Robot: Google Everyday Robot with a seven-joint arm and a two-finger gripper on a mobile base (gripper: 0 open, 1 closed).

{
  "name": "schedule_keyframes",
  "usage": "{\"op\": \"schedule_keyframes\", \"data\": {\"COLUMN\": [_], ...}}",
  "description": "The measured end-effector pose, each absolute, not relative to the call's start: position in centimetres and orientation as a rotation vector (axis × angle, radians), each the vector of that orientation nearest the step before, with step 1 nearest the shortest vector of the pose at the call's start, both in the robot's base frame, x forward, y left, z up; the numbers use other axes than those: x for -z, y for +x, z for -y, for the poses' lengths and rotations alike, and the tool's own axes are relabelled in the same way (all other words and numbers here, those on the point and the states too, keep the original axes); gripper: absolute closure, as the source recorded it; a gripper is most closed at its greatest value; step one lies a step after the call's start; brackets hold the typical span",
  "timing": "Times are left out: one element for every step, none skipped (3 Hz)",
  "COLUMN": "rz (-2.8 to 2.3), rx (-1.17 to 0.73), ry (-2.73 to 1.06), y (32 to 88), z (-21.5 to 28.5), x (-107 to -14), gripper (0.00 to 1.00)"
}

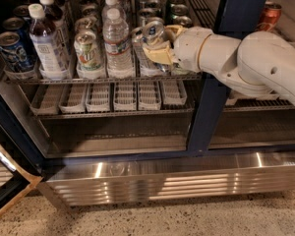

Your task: Pick redbull can from top shelf of fridge

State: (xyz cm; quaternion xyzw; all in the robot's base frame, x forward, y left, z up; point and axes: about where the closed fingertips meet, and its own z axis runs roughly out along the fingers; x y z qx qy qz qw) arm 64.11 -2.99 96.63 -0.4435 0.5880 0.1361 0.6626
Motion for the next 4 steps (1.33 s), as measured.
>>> {"op": "schedule_keyframes", "data": {"rz": [-1.324, -1.324, -1.324, -1.323], "rx": [-0.306, -0.306, -0.306, -0.304], "ry": [-0.998, -0.998, -0.998, -0.995], "y": [63.63, 63.68, 63.71, 63.44], "z": [3.37, 3.40, 3.44, 3.64], "x": [-96.93, -96.59, -96.53, -96.46], "gripper": [1.00, 1.00, 1.00, 1.00]}}
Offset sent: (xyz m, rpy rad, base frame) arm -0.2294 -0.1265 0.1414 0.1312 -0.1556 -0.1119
